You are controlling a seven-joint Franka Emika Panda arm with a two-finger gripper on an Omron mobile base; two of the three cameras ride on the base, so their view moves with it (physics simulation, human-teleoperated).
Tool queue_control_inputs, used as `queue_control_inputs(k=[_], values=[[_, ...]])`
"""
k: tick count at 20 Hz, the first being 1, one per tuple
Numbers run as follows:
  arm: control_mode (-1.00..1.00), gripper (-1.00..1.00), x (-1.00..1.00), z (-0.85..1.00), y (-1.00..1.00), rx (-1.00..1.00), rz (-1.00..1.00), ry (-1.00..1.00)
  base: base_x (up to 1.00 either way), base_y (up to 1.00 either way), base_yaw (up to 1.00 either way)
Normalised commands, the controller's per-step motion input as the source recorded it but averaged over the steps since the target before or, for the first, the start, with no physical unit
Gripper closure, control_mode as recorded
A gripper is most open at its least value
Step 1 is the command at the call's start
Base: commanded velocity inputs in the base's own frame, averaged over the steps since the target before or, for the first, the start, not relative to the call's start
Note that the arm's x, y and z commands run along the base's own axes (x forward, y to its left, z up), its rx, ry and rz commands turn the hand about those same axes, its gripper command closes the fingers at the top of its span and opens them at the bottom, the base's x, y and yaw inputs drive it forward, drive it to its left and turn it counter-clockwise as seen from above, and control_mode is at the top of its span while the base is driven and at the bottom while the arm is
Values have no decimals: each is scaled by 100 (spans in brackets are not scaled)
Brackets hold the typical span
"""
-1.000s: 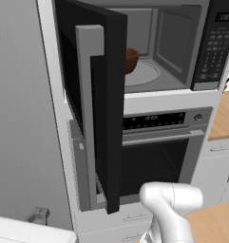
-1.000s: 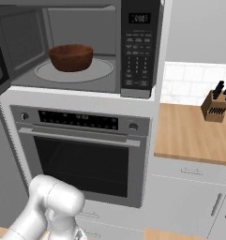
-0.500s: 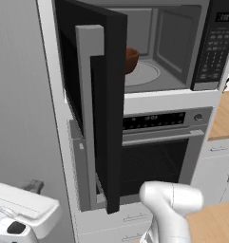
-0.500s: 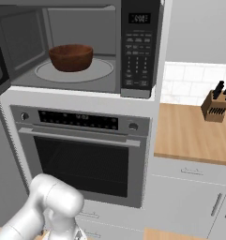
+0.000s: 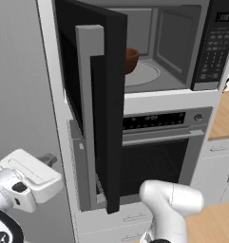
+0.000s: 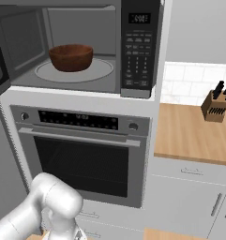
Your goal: Open the microwave, place the bowl with waffle inside the microwave, then close the microwave door and turn it on.
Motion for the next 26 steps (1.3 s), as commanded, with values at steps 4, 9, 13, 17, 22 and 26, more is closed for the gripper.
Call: queue_control_inputs(k=[4, 9, 13, 17, 22, 26], values=[[-100, 100, -11, 41, -100, 0, -19, 0, 0, 0, 0], [-100, 100, -2, 36, -100, 0, -8, -11, 0, 0, 0], [-100, 100, 19, 15, -100, 0, 0, -13, 0, 0, 0], [-100, 100, 39, 7, -100, 0, 0, -12, 0, 0, 0], [-100, 100, 93, -1, -96, 8, 7, 1, 0, 0, 0], [-100, 100, 100, 12, -55, 19, 21, 2, 0, 0, 0]])
